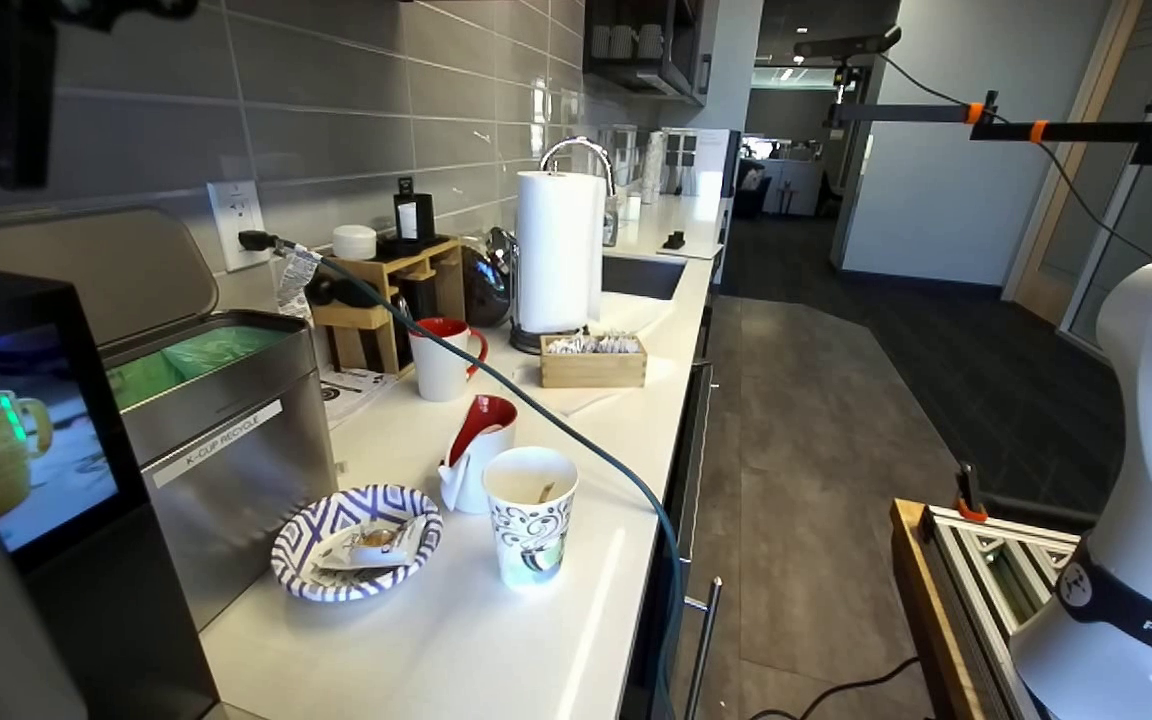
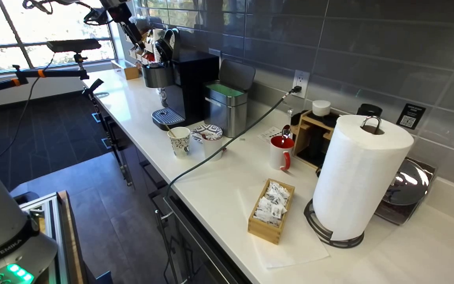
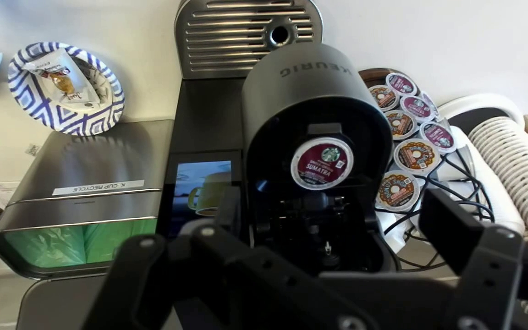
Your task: Remove the white container from the coffee making machine and put it on the counter
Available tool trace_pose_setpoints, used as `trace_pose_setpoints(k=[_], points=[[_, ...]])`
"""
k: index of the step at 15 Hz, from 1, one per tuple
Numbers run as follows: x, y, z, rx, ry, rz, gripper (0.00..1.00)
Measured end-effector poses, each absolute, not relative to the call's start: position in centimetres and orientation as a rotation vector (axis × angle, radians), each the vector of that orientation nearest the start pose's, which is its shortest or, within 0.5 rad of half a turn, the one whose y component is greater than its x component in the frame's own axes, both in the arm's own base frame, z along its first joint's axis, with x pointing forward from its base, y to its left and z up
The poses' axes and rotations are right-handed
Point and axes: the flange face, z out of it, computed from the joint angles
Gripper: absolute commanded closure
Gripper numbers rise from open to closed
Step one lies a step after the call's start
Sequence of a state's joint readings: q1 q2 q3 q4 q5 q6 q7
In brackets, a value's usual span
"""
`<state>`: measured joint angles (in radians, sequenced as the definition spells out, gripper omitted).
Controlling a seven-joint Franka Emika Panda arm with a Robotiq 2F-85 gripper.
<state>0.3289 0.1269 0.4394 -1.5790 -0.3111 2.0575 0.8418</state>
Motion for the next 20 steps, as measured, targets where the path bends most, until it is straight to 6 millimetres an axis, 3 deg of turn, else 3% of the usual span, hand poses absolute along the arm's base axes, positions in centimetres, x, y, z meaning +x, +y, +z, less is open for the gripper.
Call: trace_pose_setpoints(k=[8,14,20], points=[[47.6,41.6,60.4,-2.982,-0.017,-0.65,0.0],[47.5,43.4,58.5,-3.024,-0.015,-0.723,0.0],[49.7,43.2,57.3,-3.064,0.02,-0.74,0.0]])
